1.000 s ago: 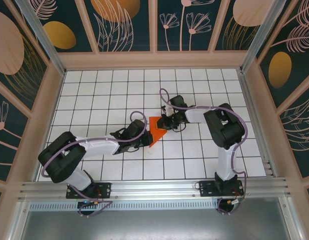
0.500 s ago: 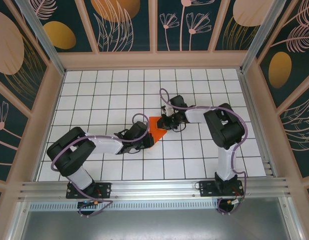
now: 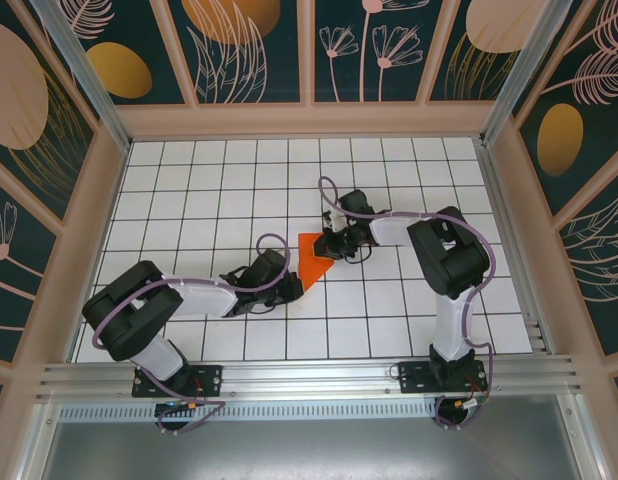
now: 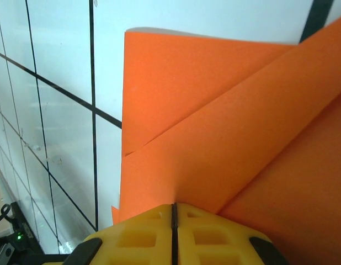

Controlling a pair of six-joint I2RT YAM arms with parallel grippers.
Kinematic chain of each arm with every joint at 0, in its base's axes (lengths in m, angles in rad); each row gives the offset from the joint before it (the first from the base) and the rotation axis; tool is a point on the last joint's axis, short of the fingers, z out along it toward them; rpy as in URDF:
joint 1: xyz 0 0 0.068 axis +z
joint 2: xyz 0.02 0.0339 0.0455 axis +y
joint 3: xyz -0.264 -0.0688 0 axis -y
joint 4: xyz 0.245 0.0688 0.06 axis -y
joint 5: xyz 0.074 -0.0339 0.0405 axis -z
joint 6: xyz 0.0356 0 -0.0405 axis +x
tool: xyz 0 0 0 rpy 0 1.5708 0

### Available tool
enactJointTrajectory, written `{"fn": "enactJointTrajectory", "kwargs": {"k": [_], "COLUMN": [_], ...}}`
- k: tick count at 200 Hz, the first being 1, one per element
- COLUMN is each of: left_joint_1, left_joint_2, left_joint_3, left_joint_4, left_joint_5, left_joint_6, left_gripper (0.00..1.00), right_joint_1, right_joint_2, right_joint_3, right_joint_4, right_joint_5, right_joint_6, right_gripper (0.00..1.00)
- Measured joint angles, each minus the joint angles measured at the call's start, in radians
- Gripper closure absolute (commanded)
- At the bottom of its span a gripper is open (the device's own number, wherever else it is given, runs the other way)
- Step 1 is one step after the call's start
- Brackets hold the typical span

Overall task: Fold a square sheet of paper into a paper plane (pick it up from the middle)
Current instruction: Fourth fold the wing at the center of the table.

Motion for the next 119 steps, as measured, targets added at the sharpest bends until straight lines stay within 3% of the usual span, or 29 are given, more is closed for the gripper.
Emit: {"fn": "enactJointTrajectory", "kwargs": {"k": [57,119], "left_joint_1": [0.0,0.0], "left_joint_2": [0.001,0.0], "left_joint_3": [0.0,0.0], "left_joint_4": [0.002,0.002], "left_joint_5": [-0.001,-0.001], "left_joint_6": [-0.013,-0.013], "left_gripper": [1.0,1.0], "right_joint_1": [0.041,0.13], "right_joint_2": [-0.109,-0.103], "right_joint_3": [-0.065,-0.113], "right_joint_4": [0.05,0.061], "right_joint_5": [0.028,0.002], "right_joint_6": [0.023,0.046], "right_gripper": [0.9,0.9]}}
